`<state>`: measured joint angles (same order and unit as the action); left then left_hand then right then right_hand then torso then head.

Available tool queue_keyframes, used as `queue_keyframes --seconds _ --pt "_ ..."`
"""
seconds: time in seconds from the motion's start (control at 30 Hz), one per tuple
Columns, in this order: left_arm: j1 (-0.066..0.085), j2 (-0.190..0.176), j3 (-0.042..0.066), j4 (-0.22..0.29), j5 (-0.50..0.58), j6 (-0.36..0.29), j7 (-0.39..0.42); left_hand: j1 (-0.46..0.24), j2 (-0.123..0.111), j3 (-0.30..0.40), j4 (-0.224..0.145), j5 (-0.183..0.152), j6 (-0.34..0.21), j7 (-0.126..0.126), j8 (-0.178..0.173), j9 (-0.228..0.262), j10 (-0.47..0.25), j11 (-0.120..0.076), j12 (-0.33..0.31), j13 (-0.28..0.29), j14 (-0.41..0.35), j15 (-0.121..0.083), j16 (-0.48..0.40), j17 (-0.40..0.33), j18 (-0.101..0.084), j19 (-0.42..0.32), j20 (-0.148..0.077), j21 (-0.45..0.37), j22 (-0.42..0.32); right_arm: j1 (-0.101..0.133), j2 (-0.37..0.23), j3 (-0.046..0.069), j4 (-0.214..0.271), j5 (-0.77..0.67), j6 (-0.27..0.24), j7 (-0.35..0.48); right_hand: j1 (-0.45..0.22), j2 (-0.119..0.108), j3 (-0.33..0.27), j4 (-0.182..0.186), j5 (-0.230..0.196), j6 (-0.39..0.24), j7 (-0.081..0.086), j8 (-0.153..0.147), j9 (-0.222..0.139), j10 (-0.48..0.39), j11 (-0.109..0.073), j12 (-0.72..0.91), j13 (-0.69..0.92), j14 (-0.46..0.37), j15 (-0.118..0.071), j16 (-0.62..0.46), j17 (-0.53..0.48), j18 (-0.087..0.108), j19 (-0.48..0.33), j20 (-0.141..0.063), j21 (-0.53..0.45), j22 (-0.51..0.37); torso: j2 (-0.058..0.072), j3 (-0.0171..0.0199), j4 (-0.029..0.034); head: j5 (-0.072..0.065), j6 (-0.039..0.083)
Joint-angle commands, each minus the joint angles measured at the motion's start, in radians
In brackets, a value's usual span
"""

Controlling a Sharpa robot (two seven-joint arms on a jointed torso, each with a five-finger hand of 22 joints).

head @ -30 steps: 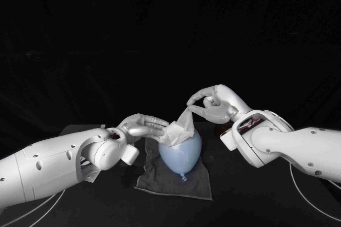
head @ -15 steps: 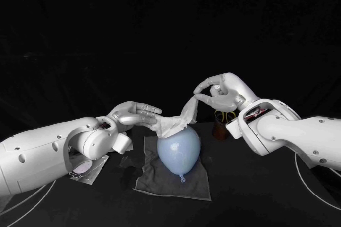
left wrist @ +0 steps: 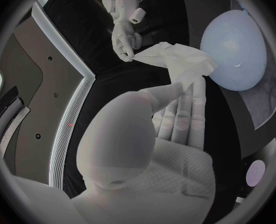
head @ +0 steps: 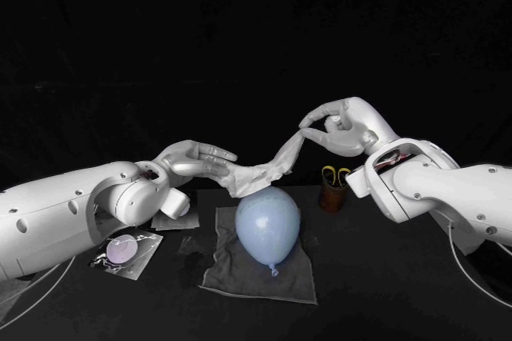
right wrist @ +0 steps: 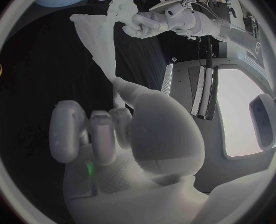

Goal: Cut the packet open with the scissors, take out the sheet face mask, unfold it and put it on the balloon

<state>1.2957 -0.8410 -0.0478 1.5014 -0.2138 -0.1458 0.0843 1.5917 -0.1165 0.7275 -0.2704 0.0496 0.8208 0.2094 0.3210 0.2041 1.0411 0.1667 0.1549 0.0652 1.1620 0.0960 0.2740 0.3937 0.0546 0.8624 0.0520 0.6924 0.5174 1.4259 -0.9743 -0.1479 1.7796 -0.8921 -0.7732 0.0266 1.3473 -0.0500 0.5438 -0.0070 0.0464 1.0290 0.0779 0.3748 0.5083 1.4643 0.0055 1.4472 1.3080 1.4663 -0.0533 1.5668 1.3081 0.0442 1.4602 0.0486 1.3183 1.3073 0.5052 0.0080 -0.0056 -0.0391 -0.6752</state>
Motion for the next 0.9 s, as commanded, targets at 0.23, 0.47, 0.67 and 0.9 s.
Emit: queue_keyframes --seconds 0.23,0.47,0.67,0.9 --pt "0.006 0.001 0.001 -0.022 0.001 0.005 -0.020 -0.002 -0.013 0.031 -0.015 0.002 -0.013 0.033 0.010 0.001 -0.008 0.002 0.007 0.002 0.016 -0.020 0.010 0.006 0.049 -0.021 -0.006 0.013 0.005 0.005 -0.003 0.001 -0.024 0.017 -0.010 0.015 -0.004 0.005 0.009 -0.002 0.002 0.006 -0.002 0.002 0.046 0.056 -0.007 0.006 0.193 0.104 -0.009 0.004 0.263 0.004 0.021 -0.002 0.006 0.200 0.000 -0.0007 -0.0001 0.000 -0.001" --pt "0.007 0.003 0.001 -0.030 0.025 -0.001 -0.022 -0.004 -0.015 0.038 -0.014 0.002 -0.014 0.033 0.013 0.001 -0.010 0.002 0.010 0.002 0.015 -0.020 0.013 0.008 0.053 -0.022 -0.003 0.019 0.009 0.005 -0.005 0.001 -0.039 0.021 -0.003 0.009 -0.006 0.004 0.010 -0.004 0.002 0.005 -0.002 0.003 0.046 0.057 -0.007 0.006 0.194 0.104 -0.009 0.004 0.263 0.003 0.022 -0.002 0.008 0.200 0.000 -0.0009 0.0004 -0.001 0.000" --pt "0.007 0.010 0.001 -0.035 0.048 -0.003 -0.024 -0.006 -0.017 0.045 -0.014 0.002 -0.014 0.033 0.017 0.002 -0.010 0.002 0.014 0.002 0.012 -0.020 0.015 0.010 0.057 -0.024 0.002 0.025 0.012 0.005 0.009 -0.001 -0.057 0.032 0.003 0.007 -0.006 0.004 0.010 -0.004 0.002 0.005 -0.002 0.003 0.046 0.057 -0.007 0.006 0.194 0.104 -0.009 0.004 0.263 0.003 0.022 -0.002 0.008 0.200 0.001 -0.0002 0.0008 0.000 0.001" --pt "0.008 0.029 0.000 -0.049 0.059 0.000 -0.028 -0.008 -0.018 0.049 -0.013 0.002 -0.015 0.033 0.020 0.002 -0.011 0.002 0.015 0.002 0.010 -0.020 0.017 0.012 0.060 -0.024 0.005 0.029 0.014 0.004 0.024 -0.002 -0.059 0.039 0.002 0.013 -0.006 0.004 0.010 -0.004 0.002 0.005 -0.002 0.003 0.046 0.057 -0.007 0.006 0.194 0.104 -0.009 0.004 0.263 0.003 0.022 -0.002 0.008 0.200 0.001 0.0004 0.0000 0.000 0.001"
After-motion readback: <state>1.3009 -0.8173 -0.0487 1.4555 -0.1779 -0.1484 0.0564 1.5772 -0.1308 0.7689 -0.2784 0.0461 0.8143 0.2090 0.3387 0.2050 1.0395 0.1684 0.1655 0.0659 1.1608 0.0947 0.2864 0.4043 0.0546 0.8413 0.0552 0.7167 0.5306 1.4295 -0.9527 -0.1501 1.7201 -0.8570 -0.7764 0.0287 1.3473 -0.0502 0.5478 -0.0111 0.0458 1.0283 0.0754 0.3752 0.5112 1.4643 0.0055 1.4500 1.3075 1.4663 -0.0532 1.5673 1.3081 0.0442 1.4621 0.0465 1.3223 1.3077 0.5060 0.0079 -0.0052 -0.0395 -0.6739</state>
